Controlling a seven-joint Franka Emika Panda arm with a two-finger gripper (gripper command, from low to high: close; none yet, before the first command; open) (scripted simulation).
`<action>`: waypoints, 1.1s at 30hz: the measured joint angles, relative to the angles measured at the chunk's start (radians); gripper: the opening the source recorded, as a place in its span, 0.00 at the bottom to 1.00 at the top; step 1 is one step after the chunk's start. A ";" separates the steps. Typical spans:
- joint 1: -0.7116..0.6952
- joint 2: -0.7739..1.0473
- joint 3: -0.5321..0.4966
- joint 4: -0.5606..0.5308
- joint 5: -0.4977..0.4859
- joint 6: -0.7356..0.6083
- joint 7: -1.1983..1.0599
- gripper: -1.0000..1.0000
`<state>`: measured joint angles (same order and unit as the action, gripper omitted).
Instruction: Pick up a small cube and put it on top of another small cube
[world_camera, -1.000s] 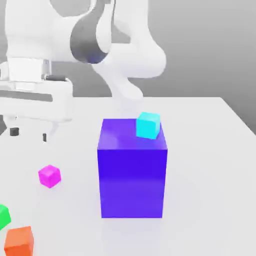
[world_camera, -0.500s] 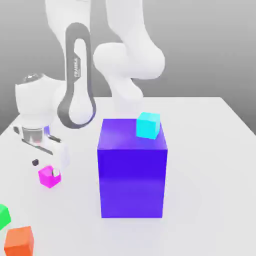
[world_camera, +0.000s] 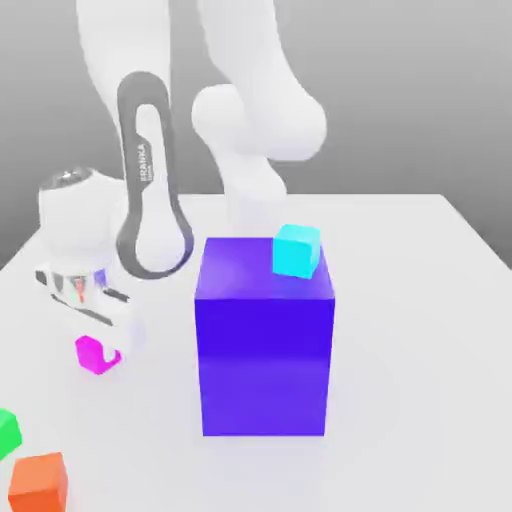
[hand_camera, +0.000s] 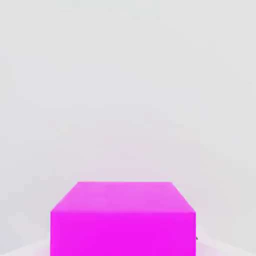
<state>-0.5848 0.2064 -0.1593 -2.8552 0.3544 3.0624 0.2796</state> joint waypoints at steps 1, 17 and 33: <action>0.026 -0.020 -0.034 -0.004 -0.031 -0.016 0.023 0.00; 0.080 -0.146 -0.147 0.138 -0.376 -0.290 0.311 0.00; 0.074 0.180 -0.029 0.559 -0.197 -0.391 0.246 1.00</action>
<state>-0.5104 0.3862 -0.1878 -2.2964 0.1571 2.6714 0.5257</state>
